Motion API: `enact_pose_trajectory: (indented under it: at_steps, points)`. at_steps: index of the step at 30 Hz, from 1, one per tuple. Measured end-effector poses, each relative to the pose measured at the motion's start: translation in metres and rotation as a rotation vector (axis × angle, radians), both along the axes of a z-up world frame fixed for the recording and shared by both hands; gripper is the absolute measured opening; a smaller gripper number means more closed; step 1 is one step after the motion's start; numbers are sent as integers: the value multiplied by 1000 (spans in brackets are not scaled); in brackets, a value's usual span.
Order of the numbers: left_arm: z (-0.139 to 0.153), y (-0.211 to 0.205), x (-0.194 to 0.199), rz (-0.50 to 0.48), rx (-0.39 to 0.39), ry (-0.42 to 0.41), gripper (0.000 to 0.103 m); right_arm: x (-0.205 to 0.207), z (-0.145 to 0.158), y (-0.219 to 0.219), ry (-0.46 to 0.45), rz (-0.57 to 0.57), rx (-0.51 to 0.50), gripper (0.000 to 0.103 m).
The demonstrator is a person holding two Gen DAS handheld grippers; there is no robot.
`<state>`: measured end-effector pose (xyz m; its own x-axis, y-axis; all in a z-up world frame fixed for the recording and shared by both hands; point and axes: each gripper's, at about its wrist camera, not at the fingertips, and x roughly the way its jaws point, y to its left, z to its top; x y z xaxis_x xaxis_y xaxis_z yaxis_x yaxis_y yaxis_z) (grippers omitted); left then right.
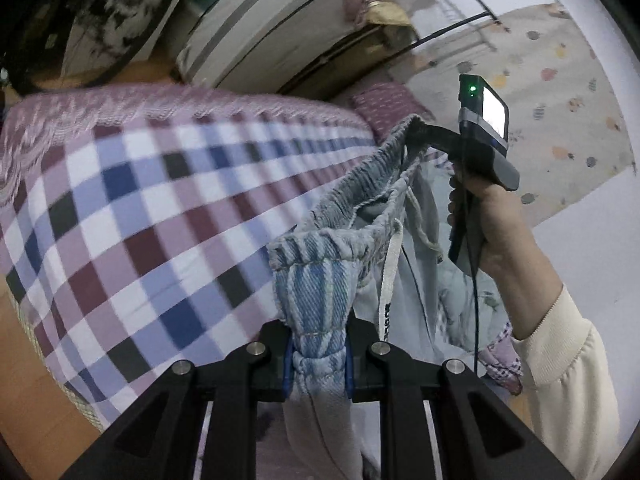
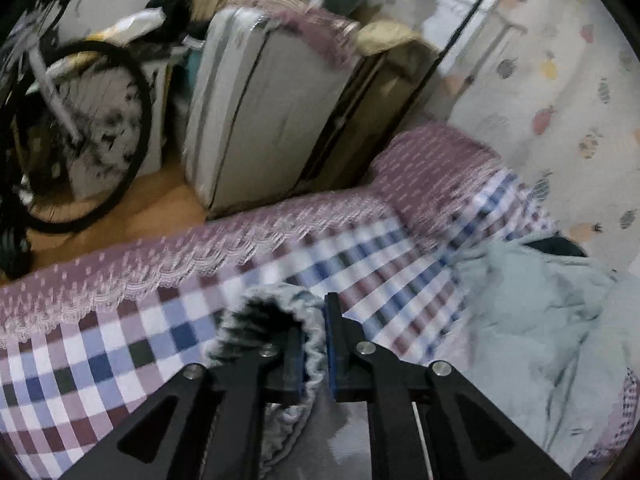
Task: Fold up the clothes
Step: 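Lift the grey-green sweatpants high with both tools, letting them hang, then lower the sweatpants onto the checked sheet and open both tools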
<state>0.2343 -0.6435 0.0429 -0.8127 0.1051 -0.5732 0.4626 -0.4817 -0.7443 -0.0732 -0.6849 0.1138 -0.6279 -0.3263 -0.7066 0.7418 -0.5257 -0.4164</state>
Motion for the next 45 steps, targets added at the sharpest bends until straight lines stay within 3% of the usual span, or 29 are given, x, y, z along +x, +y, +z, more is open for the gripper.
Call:
enact_pose_trajectory:
  at_steps: [5, 8, 9, 14, 17, 21, 25, 29, 32, 35, 40, 45]
  points:
    - [-26, -4, 5, 7, 33, -32, 18, 15, 15, 27, -6, 65, -12, 50]
    - [-35, -4, 12, 14, 39, -17, 18, 29, 41, 69, -19, 105, -50, 56]
    - [-38, -4, 14, 17, 40, -12, 18, 35, 52, 86, -10, 114, -53, 64]
    - [-35, 1, 27, 21, 30, -2, 19, 54, 87, 160, 45, 150, -11, 85]
    - [-24, 4, 30, 24, -8, -11, 19, 59, 90, 164, 25, 177, 91, 87]
    - [-10, 15, 26, 37, -102, -32, 19, 61, 78, 130, 55, 169, 249, 87]
    - [-6, 20, 25, 68, -106, -37, 19, 38, 46, 82, -93, 37, 380, 87]
    - [-6, 21, 19, 76, -100, -38, 19, 38, 56, 69, -463, 58, 222, 87]
    - [-7, 20, 16, 68, -107, -34, 19, 52, 79, 82, -367, 93, 196, 87]
    - [-14, 17, 19, 74, -79, -23, 19, 58, 115, 124, -232, 59, 91, 87]
    - [-11, 14, 29, 72, -62, 30, 19, 79, 161, 224, -215, 32, -106, 87]
    - [-1, 9, 37, 76, -59, 76, 18, 117, 175, 355, -205, -37, -188, 87]
